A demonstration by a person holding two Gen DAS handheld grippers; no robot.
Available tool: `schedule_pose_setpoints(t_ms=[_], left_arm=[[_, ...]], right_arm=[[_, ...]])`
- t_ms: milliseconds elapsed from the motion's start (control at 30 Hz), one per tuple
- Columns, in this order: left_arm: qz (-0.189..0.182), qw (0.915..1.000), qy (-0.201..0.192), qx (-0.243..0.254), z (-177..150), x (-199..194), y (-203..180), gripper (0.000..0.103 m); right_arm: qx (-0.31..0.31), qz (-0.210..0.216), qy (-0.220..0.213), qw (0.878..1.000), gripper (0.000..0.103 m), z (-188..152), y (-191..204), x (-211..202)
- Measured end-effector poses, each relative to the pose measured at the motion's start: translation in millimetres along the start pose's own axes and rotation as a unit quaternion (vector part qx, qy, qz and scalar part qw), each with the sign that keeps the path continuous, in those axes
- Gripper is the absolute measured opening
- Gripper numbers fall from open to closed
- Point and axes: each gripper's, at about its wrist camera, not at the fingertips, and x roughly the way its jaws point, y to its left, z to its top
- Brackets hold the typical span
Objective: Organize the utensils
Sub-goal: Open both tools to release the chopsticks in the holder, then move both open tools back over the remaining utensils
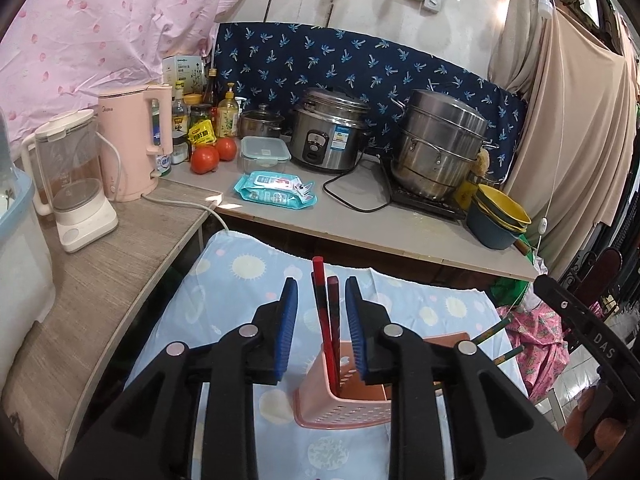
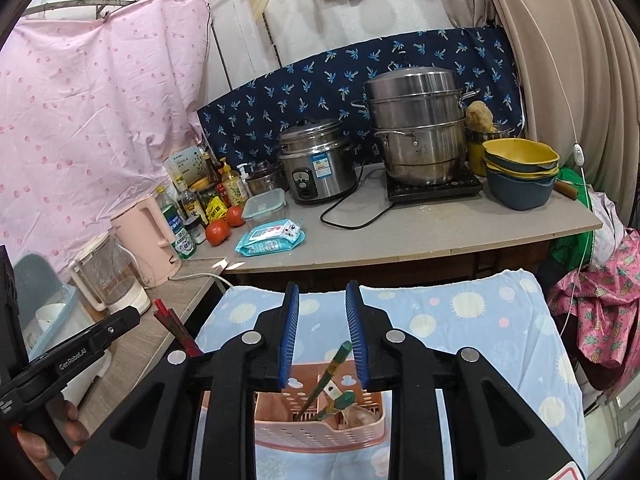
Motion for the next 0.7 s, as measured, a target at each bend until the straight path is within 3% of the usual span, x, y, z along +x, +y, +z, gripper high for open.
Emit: schedule_pose_setpoints(t_ms=[267,700], left_arm=[[0.009,0.9999,0.01,0.005,-19,-14,3,0.024],[0.016,0.9989,0.039,0.018,-77,-52,11,0.024]], right_arm=[[-0.004,-0.004,-0.002,1.0,0.028,-15,-3,-29],[-0.001,-0.018,0.026,0.999,0.029,-76,-11,-81]])
